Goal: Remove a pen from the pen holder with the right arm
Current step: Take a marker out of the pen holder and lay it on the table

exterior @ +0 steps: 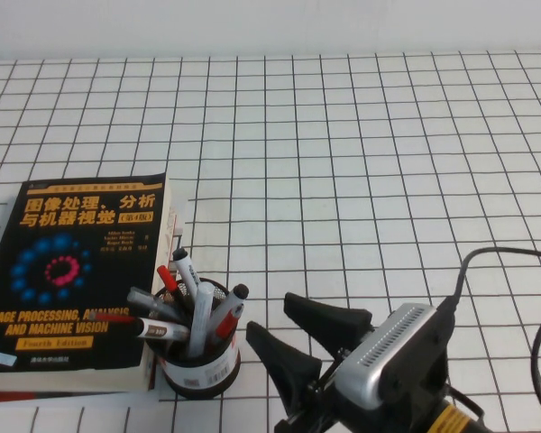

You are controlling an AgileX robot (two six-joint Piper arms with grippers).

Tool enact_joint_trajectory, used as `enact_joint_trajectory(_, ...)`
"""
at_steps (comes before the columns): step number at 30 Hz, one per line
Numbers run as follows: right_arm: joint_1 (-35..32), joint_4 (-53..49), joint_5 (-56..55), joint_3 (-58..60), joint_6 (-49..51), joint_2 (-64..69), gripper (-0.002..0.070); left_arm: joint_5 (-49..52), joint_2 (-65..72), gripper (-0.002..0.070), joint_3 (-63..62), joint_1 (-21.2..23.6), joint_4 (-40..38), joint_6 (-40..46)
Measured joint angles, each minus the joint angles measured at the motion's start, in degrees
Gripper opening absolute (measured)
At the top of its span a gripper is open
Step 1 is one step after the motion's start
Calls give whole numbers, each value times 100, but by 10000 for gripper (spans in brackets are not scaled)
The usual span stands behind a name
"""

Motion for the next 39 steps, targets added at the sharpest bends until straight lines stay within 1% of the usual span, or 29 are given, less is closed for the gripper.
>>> enact_joint_trajectory(6, 0, -35, -250, -95, 485, 608, 351, 0, 0, -4, 0, 0, 0, 0)
enact_joint_trajectory(12, 0, -68, -303, -349, 688, 923, 325, 0, 0, -4, 0, 0, 0, 0)
enact_joint_trajectory(20, 0, -111, -303, -658, 735, 1262, 305, 0, 0, -4, 0, 0, 0, 0)
enact_joint_trajectory(34, 0, 95, -327, -923, 735, 1455, 301, 0, 0, -4, 0, 0, 0, 0)
enact_joint_trajectory(37, 0, 95, -327, -923, 735, 1455, 288, 0, 0, -4, 0, 0, 0, 0)
enact_joint_trajectory(39, 0, 95, -327, -923, 735, 1455, 265, 0, 0, -4, 0, 0, 0, 0)
